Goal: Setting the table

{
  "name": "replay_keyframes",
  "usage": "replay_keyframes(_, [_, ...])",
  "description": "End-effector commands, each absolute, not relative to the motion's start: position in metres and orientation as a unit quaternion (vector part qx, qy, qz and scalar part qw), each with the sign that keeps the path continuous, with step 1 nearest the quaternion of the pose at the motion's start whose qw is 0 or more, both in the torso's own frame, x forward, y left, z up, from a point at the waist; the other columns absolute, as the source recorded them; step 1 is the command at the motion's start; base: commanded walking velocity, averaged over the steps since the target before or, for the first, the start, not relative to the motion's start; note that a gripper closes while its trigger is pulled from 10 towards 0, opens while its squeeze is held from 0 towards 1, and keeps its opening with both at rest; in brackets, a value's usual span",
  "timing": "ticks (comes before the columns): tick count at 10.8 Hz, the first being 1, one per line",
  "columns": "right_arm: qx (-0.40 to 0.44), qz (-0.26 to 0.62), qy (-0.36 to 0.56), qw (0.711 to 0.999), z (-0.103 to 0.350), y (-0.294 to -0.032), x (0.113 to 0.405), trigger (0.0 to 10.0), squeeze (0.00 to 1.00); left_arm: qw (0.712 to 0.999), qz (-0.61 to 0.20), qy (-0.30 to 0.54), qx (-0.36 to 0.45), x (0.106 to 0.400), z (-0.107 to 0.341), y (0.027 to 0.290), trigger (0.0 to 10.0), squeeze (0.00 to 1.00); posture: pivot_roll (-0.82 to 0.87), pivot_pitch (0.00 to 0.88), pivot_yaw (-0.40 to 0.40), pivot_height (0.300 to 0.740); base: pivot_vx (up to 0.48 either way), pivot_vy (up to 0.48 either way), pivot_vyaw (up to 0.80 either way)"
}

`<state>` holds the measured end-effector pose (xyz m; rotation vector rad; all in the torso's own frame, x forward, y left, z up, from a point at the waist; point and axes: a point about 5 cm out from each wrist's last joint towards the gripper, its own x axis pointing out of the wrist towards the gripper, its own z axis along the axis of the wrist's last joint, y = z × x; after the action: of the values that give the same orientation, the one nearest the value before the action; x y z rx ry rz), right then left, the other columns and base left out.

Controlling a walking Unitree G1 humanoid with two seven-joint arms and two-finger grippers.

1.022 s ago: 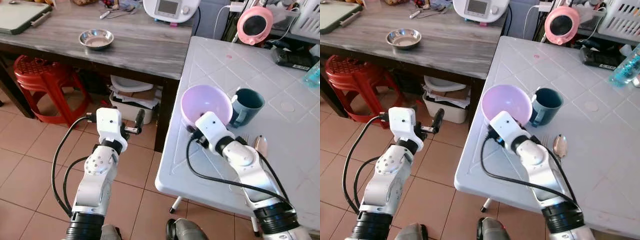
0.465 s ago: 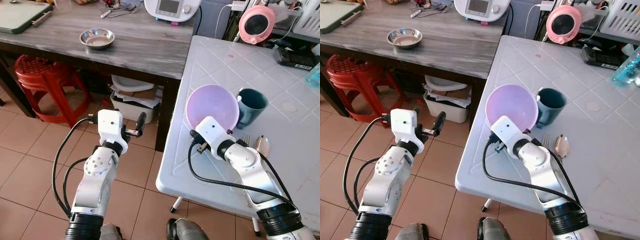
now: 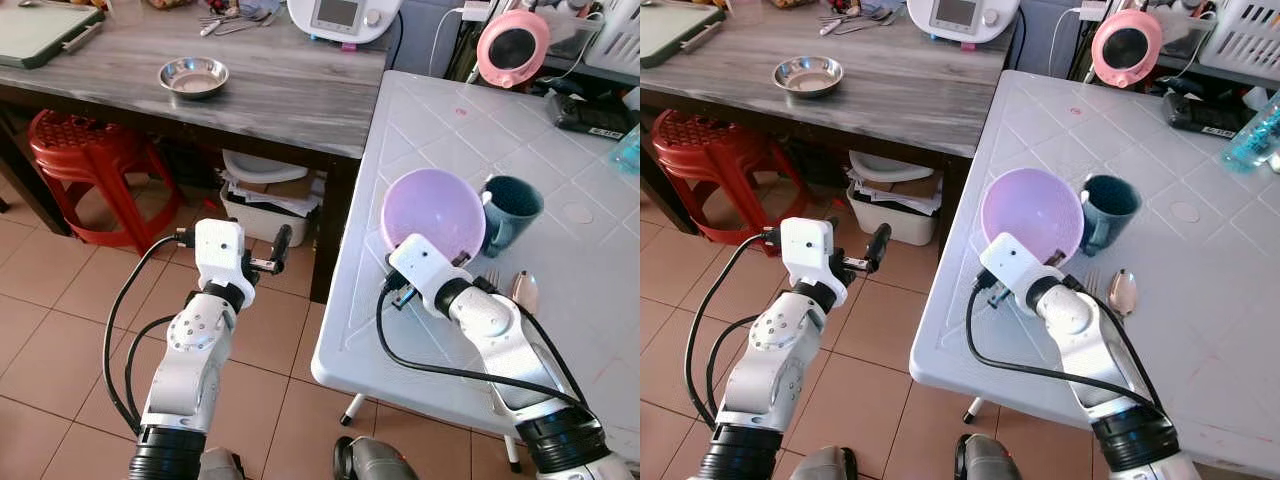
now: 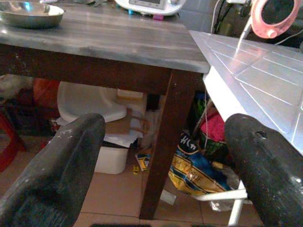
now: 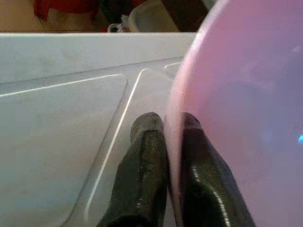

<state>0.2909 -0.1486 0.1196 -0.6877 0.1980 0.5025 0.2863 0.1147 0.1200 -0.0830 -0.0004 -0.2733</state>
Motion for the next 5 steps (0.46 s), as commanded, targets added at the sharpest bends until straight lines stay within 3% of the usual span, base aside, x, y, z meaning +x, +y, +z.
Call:
replay_keyframes(1, [-0.330,0.255,0.149,0.896,0.0958,-0.1528,0.2825,0.0,0.00,0.990,-0.134,0.007,-0.038,0.2837,0.1178,0.1141,10.0,0.00,-0.09,0.149,-0.034,0.740,0.000,0.000,0.00])
replay_keyframes(4, [-0.331,0.253,0.151,0.897,0.0916,-0.1539,0.2785,0.0,0.00,0.992,-0.124,0.012,-0.033,0.2840,0.1160,0.1178,10.0,0.00,-0.09,0.151,-0.038,0.740,0.000,0.000,0.00])
replay_keyframes(5, [-0.335,0.249,0.145,0.897,0.0927,-0.1541,0.2787,0.0,0.00,0.992,-0.126,0.010,-0.030,0.2843,0.1167,0.1179,10.0,0.00,-0.09,0.152,-0.032,0.740,0.000,0.371,0.00])
